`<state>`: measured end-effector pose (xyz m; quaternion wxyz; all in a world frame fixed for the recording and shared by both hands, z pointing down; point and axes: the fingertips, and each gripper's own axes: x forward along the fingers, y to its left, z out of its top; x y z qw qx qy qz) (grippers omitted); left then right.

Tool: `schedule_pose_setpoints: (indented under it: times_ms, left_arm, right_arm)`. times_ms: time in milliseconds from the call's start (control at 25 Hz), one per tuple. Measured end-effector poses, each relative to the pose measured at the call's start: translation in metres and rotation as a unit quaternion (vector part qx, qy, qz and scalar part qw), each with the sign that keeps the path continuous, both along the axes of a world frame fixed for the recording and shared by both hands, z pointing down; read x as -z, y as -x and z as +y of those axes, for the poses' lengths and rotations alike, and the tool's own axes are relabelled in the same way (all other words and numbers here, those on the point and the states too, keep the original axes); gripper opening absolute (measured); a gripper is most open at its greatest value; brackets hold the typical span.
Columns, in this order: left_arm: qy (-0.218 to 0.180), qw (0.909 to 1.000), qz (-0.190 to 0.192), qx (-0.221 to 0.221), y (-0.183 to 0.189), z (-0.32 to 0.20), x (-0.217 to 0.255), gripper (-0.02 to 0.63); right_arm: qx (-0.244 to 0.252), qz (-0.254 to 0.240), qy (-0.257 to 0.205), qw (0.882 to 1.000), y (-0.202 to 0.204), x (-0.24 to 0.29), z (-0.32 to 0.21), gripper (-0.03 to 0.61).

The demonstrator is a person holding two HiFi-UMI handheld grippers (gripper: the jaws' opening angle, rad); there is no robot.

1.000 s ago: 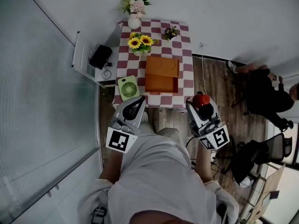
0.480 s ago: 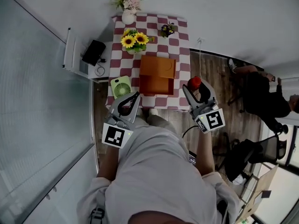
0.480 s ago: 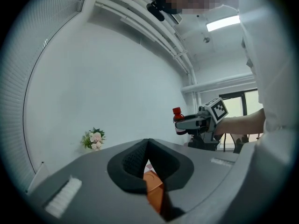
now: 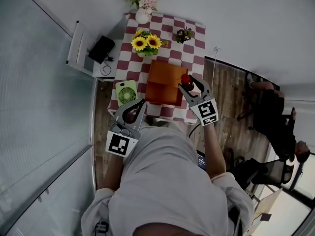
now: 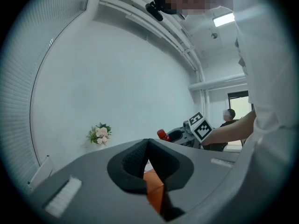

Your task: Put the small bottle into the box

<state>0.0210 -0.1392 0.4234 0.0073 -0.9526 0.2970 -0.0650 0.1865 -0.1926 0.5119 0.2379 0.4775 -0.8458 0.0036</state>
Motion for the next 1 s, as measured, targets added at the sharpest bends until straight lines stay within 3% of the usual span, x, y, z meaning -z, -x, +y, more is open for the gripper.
schedule_pose_setpoints:
  times_ms: [160,320,440,680,840,1000]
  left_arm:
    - [-0.003,0.9998,-0.009,0.016,0.004,-0.005,-0.001,-0.005]
    - [-0.007,0.9993,-0.019,0.031,0.013,-0.005,0.001,-0.005]
    - [0.000,0.9988,-0.018,0.046,0.020,-0.005,0.001,-0.005]
    - [0.001,0.9971,-0.034,0.068,0.035,-0.005,-0.001,-0.005]
    - [0.014,0.9952,-0.021,0.095,0.044,-0.005,-0.001,-0.005]
    - [0.028,0.9933,-0.010,0.112,0.048,-0.001,-0.002,-0.005]
  right_arm:
    - [0.040,0.058,0.041,0.997,0.012,-0.047,-0.011,0.222]
    - [0.087,0.134,0.080,0.984,0.026,-0.095,-0.011,0.222]
    - [0.129,0.183,0.106,0.969,0.037,-0.136,-0.009,0.222]
    - [0.195,0.235,0.180,0.935,0.054,-0.215,0.003,0.222]
    - [0.240,0.271,0.222,0.906,0.060,-0.258,0.017,0.222]
    - [0.258,0.289,0.256,0.886,0.060,-0.291,0.025,0.222]
